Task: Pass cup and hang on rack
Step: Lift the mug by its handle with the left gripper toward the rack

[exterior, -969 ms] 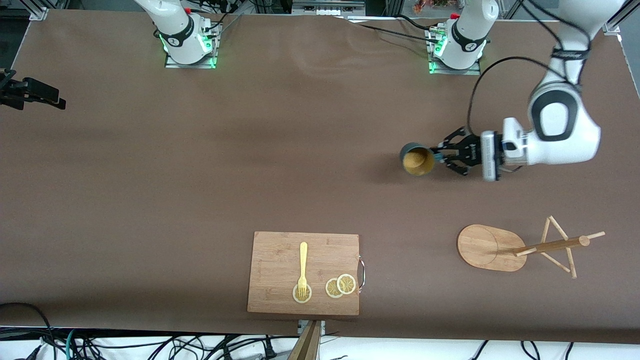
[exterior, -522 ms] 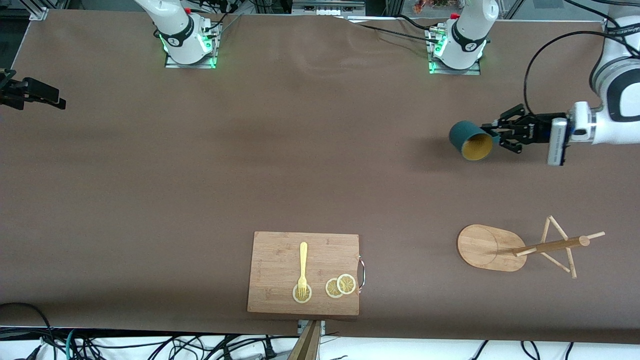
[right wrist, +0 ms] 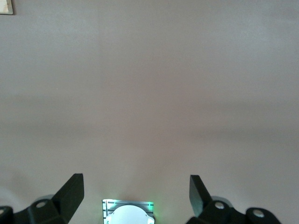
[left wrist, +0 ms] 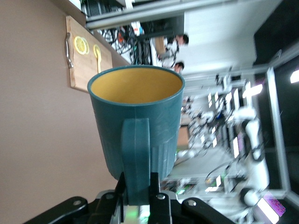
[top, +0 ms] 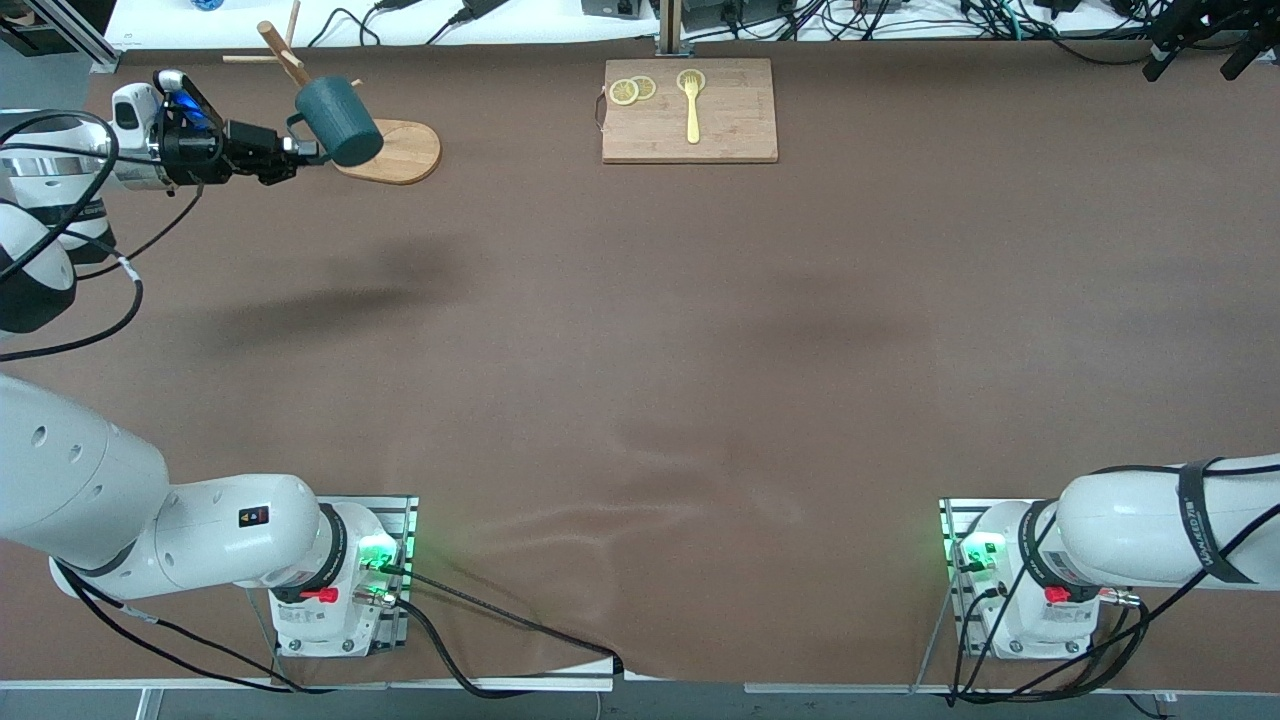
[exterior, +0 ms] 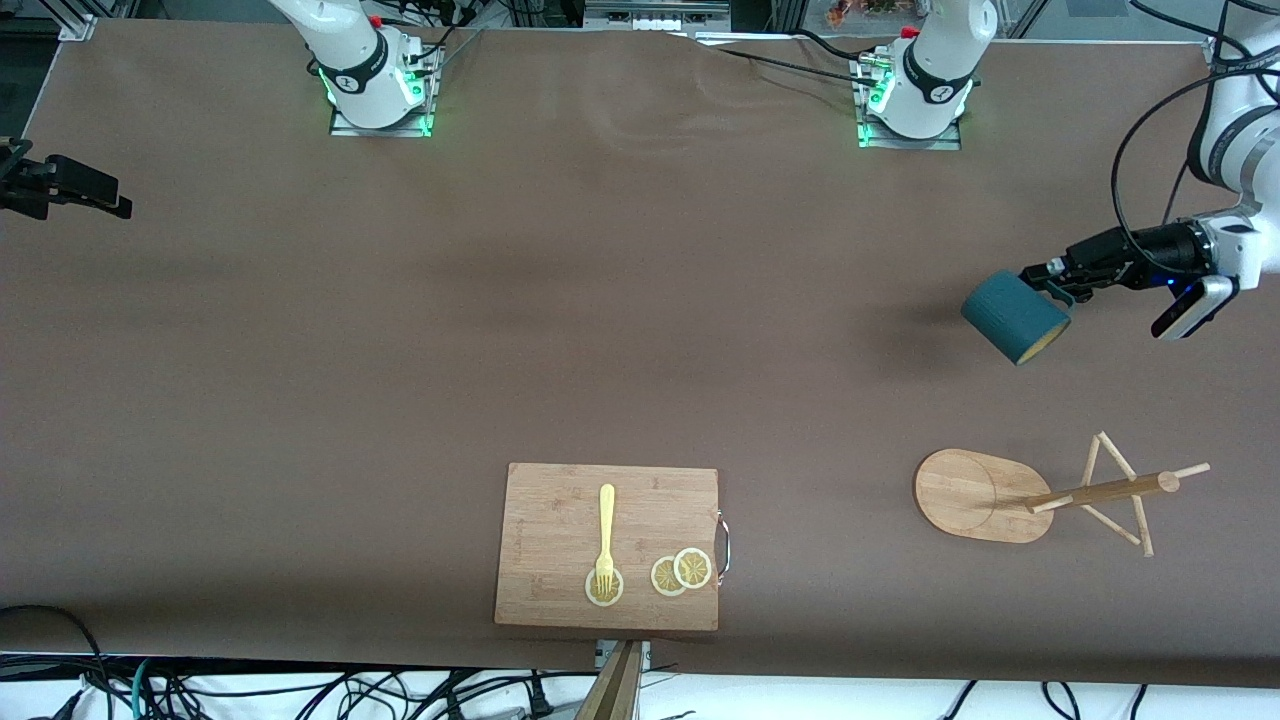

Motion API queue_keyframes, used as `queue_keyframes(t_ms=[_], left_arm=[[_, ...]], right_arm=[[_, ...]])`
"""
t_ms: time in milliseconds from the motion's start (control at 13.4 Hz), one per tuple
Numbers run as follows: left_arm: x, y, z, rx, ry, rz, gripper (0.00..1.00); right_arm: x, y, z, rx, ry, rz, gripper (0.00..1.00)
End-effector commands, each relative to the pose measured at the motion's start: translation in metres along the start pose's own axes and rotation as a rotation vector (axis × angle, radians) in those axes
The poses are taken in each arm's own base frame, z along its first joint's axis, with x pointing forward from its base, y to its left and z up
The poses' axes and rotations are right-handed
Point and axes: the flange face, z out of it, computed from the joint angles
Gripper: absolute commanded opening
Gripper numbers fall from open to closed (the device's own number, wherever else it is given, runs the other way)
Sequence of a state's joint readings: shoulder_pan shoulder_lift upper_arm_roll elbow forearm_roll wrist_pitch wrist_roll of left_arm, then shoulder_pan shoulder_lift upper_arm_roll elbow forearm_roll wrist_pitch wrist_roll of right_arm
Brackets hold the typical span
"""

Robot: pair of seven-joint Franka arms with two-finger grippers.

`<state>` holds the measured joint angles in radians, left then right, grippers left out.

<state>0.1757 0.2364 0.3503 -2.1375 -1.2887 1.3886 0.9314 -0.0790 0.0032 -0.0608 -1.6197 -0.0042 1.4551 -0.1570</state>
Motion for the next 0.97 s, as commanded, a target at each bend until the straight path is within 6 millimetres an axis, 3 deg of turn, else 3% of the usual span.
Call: queue_keyframes(t_ms=[0,149,447,895], left_arm=[[0.012,-0.002,-0.004,-0.094,0.081,-0.174,0.00],[0.018,-0.007,-0.004,-0.163,0.127,-0.237,0.00],[0.027,-0.039,-0.001,-0.299,0.202,-0.288,0.00],[0.047,-0.059,-0.021,-0.364,0.236,-0.271,0.00]], right_arm=[[0.000,-0.001,-0.006,0.017,-0.003,-0.002,1.00],[-0.001,-0.001,-0.006,0.017,-0.001,-0.002,1.00],[0.000,-0.002,-0.006,0.024,-0.002,-0.003,1.00],[0.000,-0.002,-0.006,0.024,-0.002,-0.003,1.00]])
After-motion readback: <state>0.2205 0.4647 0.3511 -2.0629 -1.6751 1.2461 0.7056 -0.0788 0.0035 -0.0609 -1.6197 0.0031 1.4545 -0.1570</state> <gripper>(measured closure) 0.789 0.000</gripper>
